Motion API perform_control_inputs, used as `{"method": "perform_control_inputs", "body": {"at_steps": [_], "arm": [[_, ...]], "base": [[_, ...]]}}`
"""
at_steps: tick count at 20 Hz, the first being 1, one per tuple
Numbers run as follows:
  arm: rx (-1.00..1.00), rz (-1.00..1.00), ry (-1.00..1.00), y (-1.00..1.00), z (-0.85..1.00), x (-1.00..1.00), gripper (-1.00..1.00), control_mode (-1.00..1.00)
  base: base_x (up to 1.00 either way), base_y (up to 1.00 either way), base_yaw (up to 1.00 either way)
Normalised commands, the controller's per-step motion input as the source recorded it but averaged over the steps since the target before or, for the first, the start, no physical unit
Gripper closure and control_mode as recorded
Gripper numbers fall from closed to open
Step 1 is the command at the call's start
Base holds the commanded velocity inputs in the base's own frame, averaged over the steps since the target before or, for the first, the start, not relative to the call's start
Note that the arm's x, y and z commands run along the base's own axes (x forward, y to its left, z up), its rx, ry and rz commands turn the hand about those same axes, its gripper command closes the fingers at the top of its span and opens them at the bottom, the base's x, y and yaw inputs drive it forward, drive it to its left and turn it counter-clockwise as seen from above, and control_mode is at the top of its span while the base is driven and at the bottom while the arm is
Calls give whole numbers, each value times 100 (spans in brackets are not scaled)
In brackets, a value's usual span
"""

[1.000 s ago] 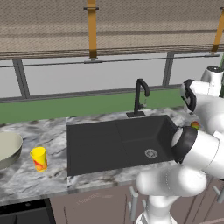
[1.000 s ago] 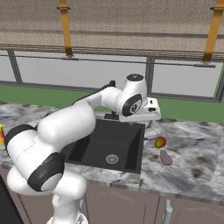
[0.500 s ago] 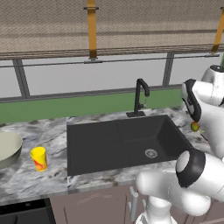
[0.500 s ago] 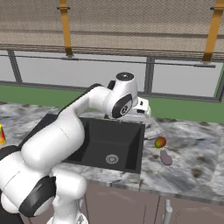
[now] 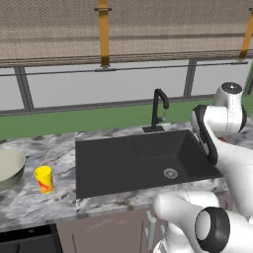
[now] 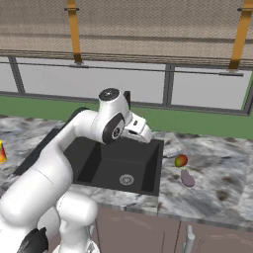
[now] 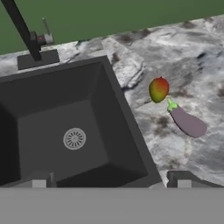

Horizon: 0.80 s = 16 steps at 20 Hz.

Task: Remove the mango and eggplant from the sink. Then move the bowl and cup from the counter to the sink for washing.

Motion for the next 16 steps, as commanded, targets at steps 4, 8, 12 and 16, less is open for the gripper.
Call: {"method": "perform_control_inputs", "body": {"at_steps": [4, 8, 12, 16], "arm": [[0, -2, 5, 54, 10, -9, -100, -100], [0, 0, 16, 53, 13, -8, -100, -100], [0, 1, 14, 53, 15, -7, -100, -100], [0, 5, 13, 51, 16, -11, -100, -100]], "base": [[0, 0, 0], [0, 0, 0], [0, 0, 0], [0, 0, 0]]}}
